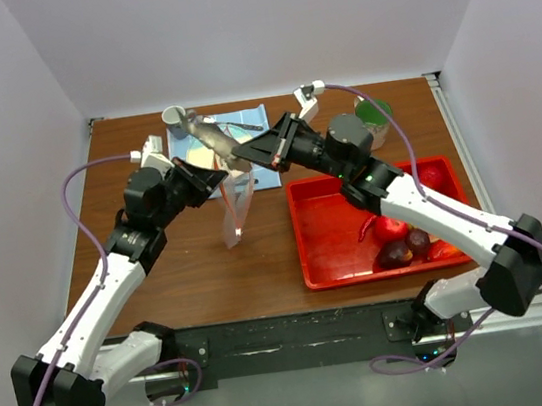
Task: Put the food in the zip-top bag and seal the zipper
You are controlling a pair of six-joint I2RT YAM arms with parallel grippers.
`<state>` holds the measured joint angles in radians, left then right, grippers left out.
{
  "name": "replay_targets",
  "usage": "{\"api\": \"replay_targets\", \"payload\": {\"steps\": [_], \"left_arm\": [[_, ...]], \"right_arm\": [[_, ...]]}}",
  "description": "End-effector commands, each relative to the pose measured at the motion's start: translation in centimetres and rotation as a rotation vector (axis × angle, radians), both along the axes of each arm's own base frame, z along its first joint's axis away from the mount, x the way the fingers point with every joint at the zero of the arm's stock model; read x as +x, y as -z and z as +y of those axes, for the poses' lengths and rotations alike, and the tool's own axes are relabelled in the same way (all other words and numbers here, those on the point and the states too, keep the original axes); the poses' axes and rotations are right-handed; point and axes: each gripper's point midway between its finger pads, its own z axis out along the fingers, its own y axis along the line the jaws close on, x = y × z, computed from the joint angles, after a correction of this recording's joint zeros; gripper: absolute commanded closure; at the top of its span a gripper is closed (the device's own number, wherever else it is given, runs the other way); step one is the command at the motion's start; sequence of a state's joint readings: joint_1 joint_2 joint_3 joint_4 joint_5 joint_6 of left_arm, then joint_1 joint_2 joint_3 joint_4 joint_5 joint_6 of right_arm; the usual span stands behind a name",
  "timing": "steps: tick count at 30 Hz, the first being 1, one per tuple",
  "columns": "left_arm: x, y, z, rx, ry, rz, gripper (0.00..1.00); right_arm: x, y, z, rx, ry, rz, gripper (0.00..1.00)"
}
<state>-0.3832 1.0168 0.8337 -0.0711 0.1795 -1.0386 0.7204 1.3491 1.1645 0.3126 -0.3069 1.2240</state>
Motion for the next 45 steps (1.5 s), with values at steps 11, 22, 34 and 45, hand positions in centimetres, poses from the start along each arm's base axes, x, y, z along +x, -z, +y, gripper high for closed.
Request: {"api": "replay_targets", "payload": {"steps": [11, 22, 34, 45], "left_arm": [[-0.1, -4.7, -0.1, -0.066, -0.006, -0.097, 1.0], [0.0, -5.1, -0.2, -0.07, -0.003, -0.112, 1.0], [-0.9, -5.6, 0.3, -0.066, -0.01, -0.125, 1.0], [-1.4, -6.3, 0.7, -0.075, -0.016, -0.146, 1.0]], "right_arm": [[-0.9, -3.9, 1.0, 0.175, -0.054, -0.064, 1.0], [-1.7, -3.4, 3.8, 0.166, -0.108, -0.062, 1.0], [-0.5, 0.3, 2.7, 0.102, -0.042, -0.018, 1.0], [0.1, 2.9, 1.4, 0.027, 0.028, 0.0, 1.0]]}}
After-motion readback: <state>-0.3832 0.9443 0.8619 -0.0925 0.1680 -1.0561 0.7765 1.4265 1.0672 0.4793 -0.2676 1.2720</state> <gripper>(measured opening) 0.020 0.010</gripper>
